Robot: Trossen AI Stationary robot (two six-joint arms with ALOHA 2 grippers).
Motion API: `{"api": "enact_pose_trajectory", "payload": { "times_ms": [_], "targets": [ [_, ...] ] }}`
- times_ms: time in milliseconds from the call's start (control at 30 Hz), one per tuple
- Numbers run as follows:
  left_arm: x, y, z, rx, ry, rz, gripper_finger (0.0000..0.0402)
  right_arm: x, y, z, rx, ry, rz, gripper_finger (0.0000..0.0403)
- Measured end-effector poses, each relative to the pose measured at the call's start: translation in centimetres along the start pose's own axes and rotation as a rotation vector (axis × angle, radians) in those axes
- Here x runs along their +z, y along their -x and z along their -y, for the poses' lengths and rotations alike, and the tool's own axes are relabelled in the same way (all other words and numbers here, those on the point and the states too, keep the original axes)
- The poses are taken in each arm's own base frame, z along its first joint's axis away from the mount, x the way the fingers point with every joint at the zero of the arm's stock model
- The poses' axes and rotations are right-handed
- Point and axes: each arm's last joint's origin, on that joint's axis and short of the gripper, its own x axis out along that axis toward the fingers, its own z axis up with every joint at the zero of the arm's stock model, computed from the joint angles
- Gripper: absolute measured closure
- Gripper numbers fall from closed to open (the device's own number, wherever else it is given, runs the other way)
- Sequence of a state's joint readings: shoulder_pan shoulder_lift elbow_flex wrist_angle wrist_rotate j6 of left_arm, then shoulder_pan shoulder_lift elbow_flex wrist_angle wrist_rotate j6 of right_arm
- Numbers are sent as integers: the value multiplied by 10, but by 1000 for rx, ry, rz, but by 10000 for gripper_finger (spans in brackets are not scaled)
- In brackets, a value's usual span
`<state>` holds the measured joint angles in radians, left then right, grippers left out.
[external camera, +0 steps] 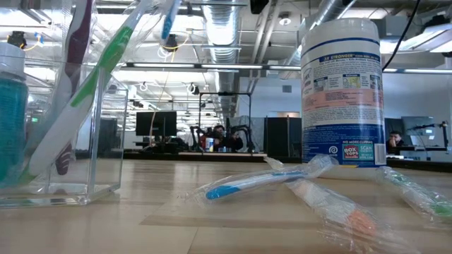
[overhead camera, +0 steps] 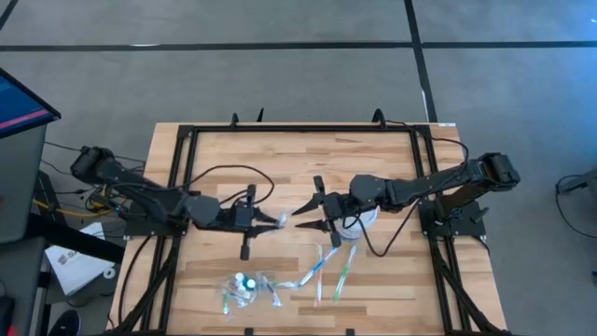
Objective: Pick & Place toothbrushing station
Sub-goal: Put the left blue toothbrush into the transparent organizer
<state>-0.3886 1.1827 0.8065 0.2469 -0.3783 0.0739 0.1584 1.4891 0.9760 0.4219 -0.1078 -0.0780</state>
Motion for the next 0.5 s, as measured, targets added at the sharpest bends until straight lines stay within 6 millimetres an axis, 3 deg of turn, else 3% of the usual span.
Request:
{"api": "enact_pose_trajectory", "payload": {
  "times_ms": [300, 500],
  "targets": [
    [-22, 14, 21, -68, 47, -39, 396, -2, -1, -9, 28, -26, -25, 269],
    [-33, 23, 35, -126, 79, 42, 396, -2, -1, -8, 25, -26, -24, 275]
  ]
}}
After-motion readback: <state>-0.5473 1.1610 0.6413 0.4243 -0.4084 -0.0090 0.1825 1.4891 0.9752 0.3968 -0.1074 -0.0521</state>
